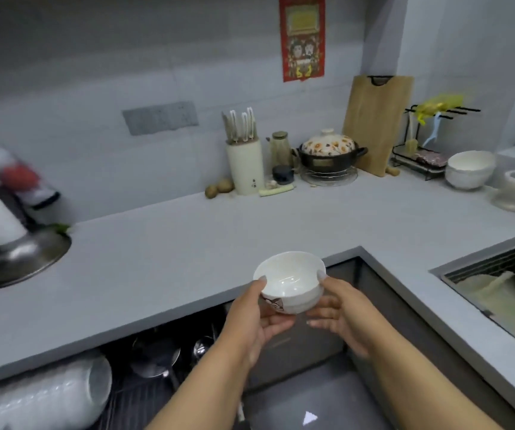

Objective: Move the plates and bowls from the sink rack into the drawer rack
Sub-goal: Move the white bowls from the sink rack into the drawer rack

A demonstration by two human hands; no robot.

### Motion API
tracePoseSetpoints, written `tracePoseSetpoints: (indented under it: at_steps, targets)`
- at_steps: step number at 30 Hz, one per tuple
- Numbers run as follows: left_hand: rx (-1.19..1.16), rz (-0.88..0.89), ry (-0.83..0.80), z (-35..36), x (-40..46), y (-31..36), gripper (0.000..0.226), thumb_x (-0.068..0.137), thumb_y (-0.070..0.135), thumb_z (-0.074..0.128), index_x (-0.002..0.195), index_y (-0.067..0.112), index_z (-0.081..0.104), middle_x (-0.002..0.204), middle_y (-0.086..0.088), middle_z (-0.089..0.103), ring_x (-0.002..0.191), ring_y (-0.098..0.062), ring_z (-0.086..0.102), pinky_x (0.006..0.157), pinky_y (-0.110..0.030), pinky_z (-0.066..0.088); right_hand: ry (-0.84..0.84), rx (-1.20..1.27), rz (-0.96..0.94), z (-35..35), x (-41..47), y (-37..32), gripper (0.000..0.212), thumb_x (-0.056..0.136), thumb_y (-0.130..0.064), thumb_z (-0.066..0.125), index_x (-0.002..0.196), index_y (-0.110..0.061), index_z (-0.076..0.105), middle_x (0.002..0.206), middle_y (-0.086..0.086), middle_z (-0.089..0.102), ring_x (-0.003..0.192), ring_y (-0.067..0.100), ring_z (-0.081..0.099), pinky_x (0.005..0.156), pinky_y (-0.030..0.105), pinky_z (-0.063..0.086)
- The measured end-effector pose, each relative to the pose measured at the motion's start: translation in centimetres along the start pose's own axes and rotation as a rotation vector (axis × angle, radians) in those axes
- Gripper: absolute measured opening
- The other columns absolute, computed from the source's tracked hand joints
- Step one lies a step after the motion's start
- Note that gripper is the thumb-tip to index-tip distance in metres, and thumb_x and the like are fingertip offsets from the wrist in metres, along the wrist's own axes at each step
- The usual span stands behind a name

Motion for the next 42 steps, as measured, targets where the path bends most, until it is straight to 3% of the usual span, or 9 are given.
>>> tracePoseSetpoints:
  at_steps: [7,15,17,21,24,28,31,36,42]
  targets:
    - [-0.054,0.060,0.175,-16.7,-5.6,2.5,0.026,0.096,0.038,0.049,0.107,0.015,0.053,0.101,-0.028,0.068,0.085,-0.036,0.071,0.071,-0.039,0.058,-0.252,0.025,0.118,17.3,-0.3,5.4,0.037,0.091,-0.032,0.055,0.117,-0.005,0.055,0.093,0.023,0.066,0.079,0.029,0.069,0.070,0.036,0.055]
    - [0.165,0.074,0.446,-39.9,-14.1,3.2,0.022,0.098,0.046,0.044,0.106,0.026,0.052,0.108,-0.008,0.066,0.101,-0.021,0.065,0.092,-0.039,0.053,-0.309,-0.100,0.228,36.4,-3.1,15.4,0.031,0.093,-0.025,0.053,0.117,-0.007,0.050,0.090,0.022,0.062,0.079,0.032,0.065,0.069,0.036,0.054]
    - [0.248,0.078,0.534,-45.7,-16.1,3.1,0.019,0.097,0.046,0.044,0.094,0.029,0.051,0.106,0.000,0.061,0.100,-0.016,0.058,0.096,-0.036,0.046,-0.301,-0.150,0.253,40.0,-3.3,18.3,0.033,0.092,-0.026,0.054,0.117,-0.005,0.052,0.088,0.019,0.063,0.072,0.028,0.064,0.065,0.034,0.053]
    - [0.346,0.069,0.704,-55.8,-20.5,2.5,0.019,0.098,0.031,0.044,0.083,0.026,0.054,0.094,0.008,0.059,0.089,-0.008,0.053,0.082,-0.027,0.042,-0.270,-0.247,0.321,46.0,-3.7,23.8,0.031,0.091,-0.028,0.056,0.112,-0.006,0.053,0.094,0.019,0.062,0.070,0.026,0.061,0.060,0.031,0.051]
    - [0.407,0.029,0.813,-61.8,-23.0,1.9,0.021,0.097,0.034,0.047,0.086,0.020,0.059,0.089,0.001,0.063,0.083,-0.013,0.056,0.074,-0.029,0.040,-0.266,-0.375,0.346,49.3,-4.0,27.1,0.028,0.089,-0.028,0.059,0.100,-0.002,0.059,0.075,0.015,0.059,0.061,0.023,0.055,0.058,0.029,0.048]
    - [0.528,-0.063,0.874,-67.3,-24.6,0.5,0.025,0.097,0.034,0.046,0.101,0.015,0.063,0.104,-0.005,0.068,0.098,-0.022,0.060,0.085,-0.033,0.043,-0.273,-0.505,0.387,52.8,-3.4,31.3,0.036,0.084,-0.027,0.066,0.101,0.004,0.058,0.069,0.015,0.055,0.051,0.023,0.051,0.048,0.025,0.041]
    - [0.612,-0.121,0.895,-70.0,-25.2,-0.4,0.046,0.096,0.038,0.046,0.135,0.014,0.050,0.138,-0.009,0.052,0.127,-0.024,0.047,0.106,-0.037,0.037,-0.269,-0.591,0.398,55.0,-2.4,34.1,0.039,0.082,-0.025,0.069,0.104,0.006,0.057,0.075,0.015,0.055,0.056,0.025,0.054,0.040,0.021,0.042]
    - [0.755,-0.156,0.877,-73.3,-24.5,-1.0,0.055,0.098,0.040,0.043,0.146,0.015,0.035,0.150,-0.006,0.037,0.140,-0.022,0.029,0.115,-0.038,0.026,-0.249,-0.710,0.402,58.6,-0.4,39.0,0.044,0.075,-0.026,0.076,0.102,0.003,0.056,0.083,0.012,0.061,0.067,0.025,0.059,0.055,0.028,0.050]
    - [0.924,-0.148,0.827,-76.1,-21.5,-0.7,0.061,0.099,0.042,0.040,0.151,0.018,0.021,0.159,-0.001,0.016,0.147,-0.014,0.004,0.120,-0.034,0.009,-0.336,-0.890,0.462,60.6,5.1,49.9,0.096,0.033,-0.054,0.073,0.110,0.001,0.055,0.101,0.016,0.067,0.084,0.030,0.067,0.069,0.041,0.058]
Point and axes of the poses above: each hand's wrist, its own x-axis towards the middle knuckle, its own z-axis out of the palm, y = z × x, the point moved 10 cm from there along x, towards the middle knuckle
